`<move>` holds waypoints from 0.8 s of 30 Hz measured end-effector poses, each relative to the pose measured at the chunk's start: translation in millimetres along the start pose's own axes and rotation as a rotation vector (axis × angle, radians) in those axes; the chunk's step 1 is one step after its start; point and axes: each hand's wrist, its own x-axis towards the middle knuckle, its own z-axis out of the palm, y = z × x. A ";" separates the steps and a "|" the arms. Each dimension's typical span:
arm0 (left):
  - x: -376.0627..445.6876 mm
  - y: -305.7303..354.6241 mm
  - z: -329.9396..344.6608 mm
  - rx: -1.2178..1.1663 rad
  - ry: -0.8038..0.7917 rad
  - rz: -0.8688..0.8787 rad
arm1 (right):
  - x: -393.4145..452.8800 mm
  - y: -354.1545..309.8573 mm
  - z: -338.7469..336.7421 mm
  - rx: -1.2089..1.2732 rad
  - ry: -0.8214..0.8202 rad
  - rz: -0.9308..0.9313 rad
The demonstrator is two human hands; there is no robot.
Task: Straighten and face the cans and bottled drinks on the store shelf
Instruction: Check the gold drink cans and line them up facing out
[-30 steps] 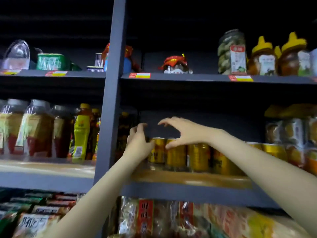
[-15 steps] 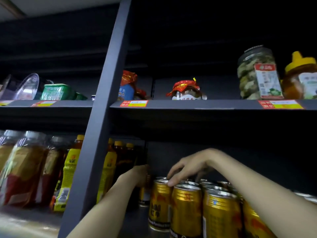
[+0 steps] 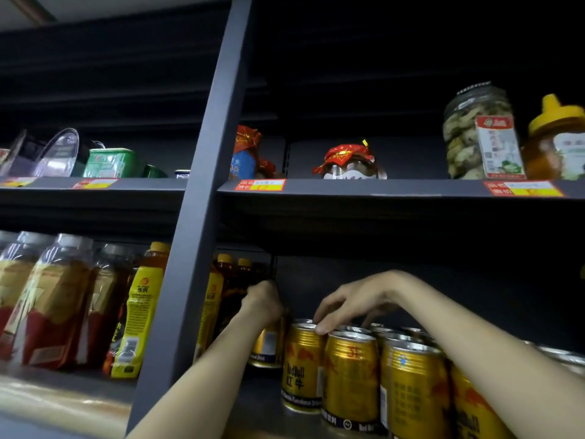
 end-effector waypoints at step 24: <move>-175.0 -55.9 -72.0 -0.999 -0.437 0.392 | -130.3 -64.3 147.8 1.044 0.987 -0.408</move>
